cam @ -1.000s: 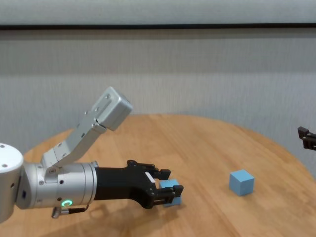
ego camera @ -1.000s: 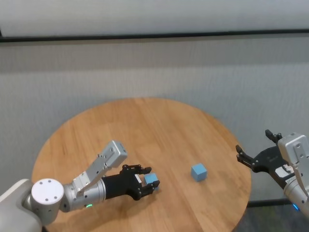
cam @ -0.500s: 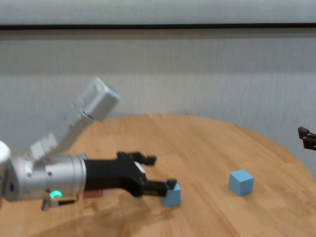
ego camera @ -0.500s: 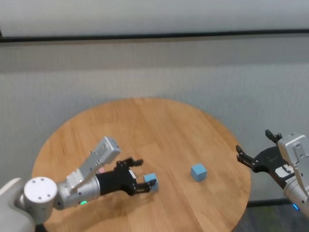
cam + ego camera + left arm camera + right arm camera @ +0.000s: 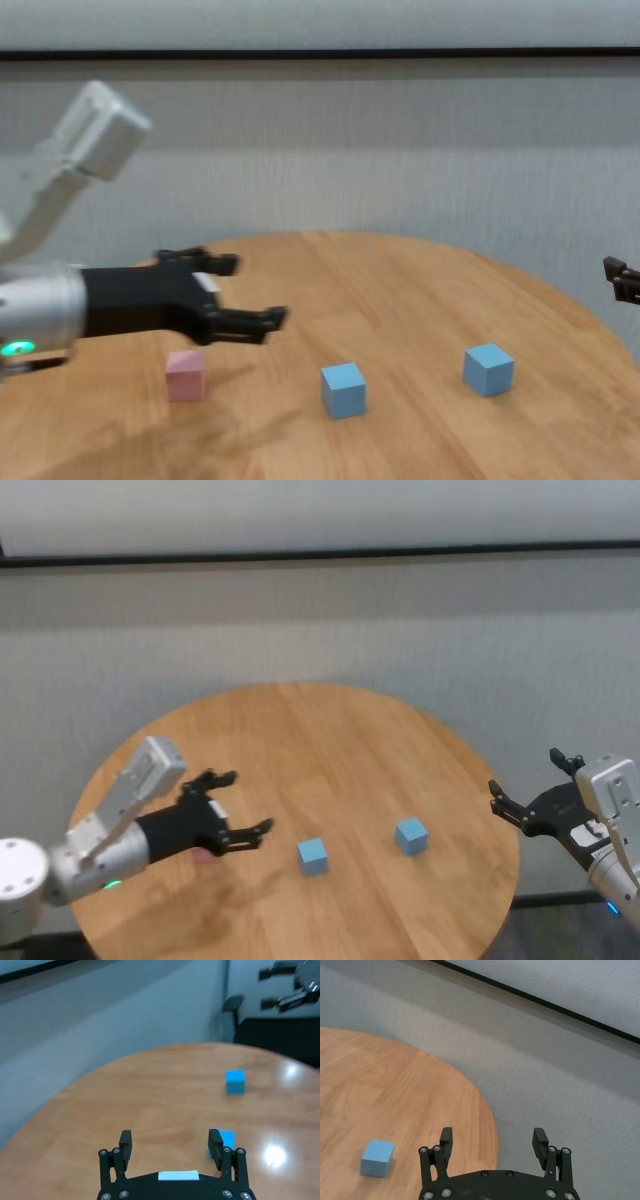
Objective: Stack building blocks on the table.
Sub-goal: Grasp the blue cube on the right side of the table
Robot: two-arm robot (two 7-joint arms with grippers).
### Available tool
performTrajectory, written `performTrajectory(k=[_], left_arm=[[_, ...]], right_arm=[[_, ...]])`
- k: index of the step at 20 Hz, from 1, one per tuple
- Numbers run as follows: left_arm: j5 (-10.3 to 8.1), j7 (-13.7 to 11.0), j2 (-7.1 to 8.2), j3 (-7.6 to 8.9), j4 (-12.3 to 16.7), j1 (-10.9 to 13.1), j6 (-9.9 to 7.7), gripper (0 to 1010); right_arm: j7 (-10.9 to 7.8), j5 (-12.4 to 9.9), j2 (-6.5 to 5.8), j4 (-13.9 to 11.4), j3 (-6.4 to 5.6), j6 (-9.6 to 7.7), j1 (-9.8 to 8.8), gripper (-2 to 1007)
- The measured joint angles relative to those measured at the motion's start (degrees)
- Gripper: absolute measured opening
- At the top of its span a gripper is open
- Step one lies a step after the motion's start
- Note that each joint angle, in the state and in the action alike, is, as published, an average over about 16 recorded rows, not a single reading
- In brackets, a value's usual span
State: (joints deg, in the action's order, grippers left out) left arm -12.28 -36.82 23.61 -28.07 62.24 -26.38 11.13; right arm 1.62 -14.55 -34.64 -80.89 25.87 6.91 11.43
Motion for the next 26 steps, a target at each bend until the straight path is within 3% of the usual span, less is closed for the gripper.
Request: performTrajectory(k=[6, 11, 15, 19, 26], left_arm=[[0.9, 3.98, 6.25, 2.95, 10.0, 6.06, -2.32, 1000], [1.69, 5.99, 9.39, 4.62, 14.7, 9.4, -3.27, 1000], [1.95, 6.45, 10.22, 5.18, 15.93, 10.4, -3.56, 1000], [1.9, 6.31, 9.95, 5.02, 15.48, 10.12, -3.45, 1000], [1.78, 6.16, 9.57, 4.76, 14.81, 9.67, -3.23, 1000]], right_arm=[[-0.08, 0.0, 0.0, -0.04, 0.0, 0.0, -0.01, 1005], [-0.97, -0.32, -0.03, -0.85, -0.08, -0.83, -0.2, 1005], [-2.07, -0.93, 0.06, -2.0, -0.18, -2.35, -0.52, 1005], [-3.19, -1.49, 0.5, -3.16, -0.2, -4.34, -0.84, 1005], [-4.78, -3.52, 2.91, -3.53, -0.52, -9.18, -1.0, 1005]])
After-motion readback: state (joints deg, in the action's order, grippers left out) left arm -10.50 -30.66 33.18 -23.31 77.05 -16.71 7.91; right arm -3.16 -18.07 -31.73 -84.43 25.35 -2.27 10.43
